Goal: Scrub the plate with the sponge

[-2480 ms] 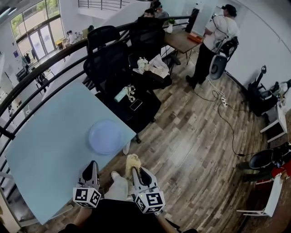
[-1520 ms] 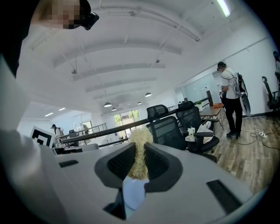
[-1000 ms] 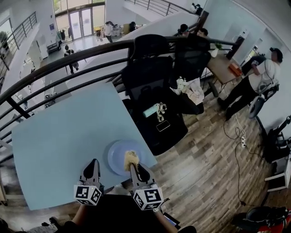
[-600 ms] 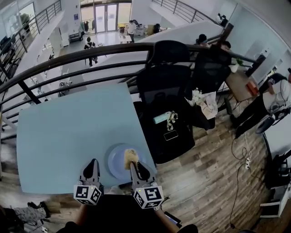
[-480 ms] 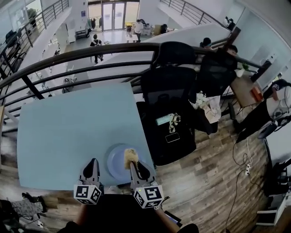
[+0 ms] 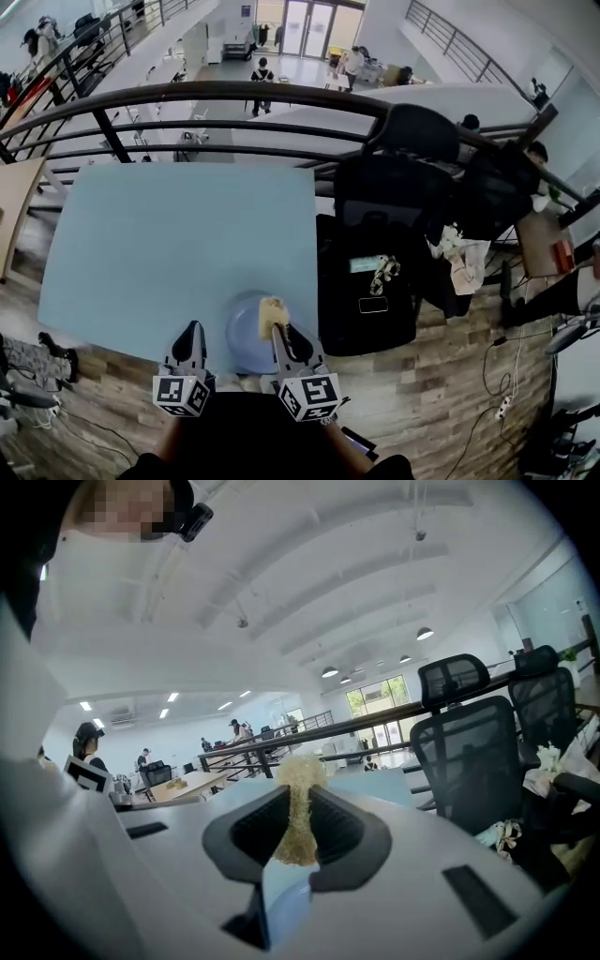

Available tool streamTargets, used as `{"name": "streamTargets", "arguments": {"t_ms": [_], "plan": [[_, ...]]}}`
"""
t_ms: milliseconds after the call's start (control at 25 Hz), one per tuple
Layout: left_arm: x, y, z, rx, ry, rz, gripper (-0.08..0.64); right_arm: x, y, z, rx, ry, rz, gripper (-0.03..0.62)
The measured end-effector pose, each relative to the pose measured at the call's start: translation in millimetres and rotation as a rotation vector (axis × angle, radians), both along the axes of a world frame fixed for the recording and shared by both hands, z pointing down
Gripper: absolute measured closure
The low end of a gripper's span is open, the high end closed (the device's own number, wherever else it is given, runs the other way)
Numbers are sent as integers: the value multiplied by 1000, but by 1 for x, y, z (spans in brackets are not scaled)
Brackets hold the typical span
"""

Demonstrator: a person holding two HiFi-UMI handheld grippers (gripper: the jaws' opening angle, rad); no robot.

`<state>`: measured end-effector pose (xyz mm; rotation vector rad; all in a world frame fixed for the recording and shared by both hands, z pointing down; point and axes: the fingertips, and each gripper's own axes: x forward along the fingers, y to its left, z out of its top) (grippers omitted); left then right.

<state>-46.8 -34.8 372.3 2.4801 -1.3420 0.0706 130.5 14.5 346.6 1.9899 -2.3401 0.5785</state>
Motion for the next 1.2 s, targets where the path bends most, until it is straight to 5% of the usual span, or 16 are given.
{"name": "streamTargets", "arguments": {"t_ms": [360,1200], "plan": [[-17,35,15,-46,-25,-142,557,-13,2,12,-28,-12,-165,526],[-5,40,137,-304,-126,-170,557,-14,-10,95,-173,9,-292,526]]}}
